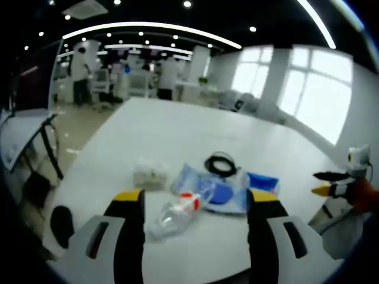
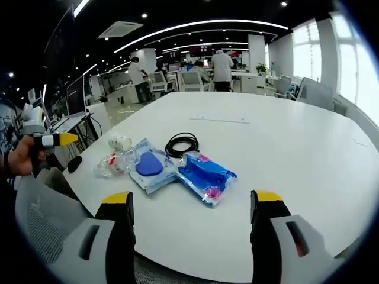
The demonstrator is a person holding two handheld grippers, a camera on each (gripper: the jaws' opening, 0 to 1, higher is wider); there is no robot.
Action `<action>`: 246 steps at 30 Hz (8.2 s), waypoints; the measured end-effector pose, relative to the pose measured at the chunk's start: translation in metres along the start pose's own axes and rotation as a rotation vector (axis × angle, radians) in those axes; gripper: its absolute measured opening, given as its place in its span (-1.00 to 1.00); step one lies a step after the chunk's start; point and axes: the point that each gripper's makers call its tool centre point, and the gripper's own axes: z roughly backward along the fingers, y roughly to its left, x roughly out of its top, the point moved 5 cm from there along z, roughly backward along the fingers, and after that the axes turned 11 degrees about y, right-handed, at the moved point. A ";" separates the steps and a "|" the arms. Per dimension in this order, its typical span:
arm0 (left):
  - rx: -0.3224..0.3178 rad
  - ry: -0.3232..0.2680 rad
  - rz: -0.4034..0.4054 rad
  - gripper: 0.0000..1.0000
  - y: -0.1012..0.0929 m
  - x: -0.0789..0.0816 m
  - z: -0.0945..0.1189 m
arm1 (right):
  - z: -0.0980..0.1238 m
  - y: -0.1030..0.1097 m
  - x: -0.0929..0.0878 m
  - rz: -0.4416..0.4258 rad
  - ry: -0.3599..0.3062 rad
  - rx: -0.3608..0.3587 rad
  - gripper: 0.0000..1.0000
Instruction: Arrange the tabletop items into an orderly group along one side of the table until the central work area is clear of visible clutter.
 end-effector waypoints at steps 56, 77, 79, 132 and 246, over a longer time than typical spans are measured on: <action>-0.005 0.026 -0.002 0.27 -0.001 -0.004 -0.003 | -0.001 0.001 0.000 -0.010 0.001 0.011 0.58; -0.004 0.024 -0.003 0.26 0.000 -0.003 -0.003 | -0.002 0.002 0.000 -0.006 0.001 0.013 0.58; -0.005 0.025 -0.004 0.26 0.000 -0.004 -0.003 | -0.002 0.002 0.000 -0.007 -0.002 0.012 0.58; 0.018 0.036 0.037 0.23 0.009 -0.007 -0.003 | -0.038 0.072 0.024 0.093 0.015 0.233 0.54; 0.039 0.066 0.547 0.08 0.060 -0.037 -0.013 | -0.212 0.247 0.057 1.400 0.354 0.702 -0.26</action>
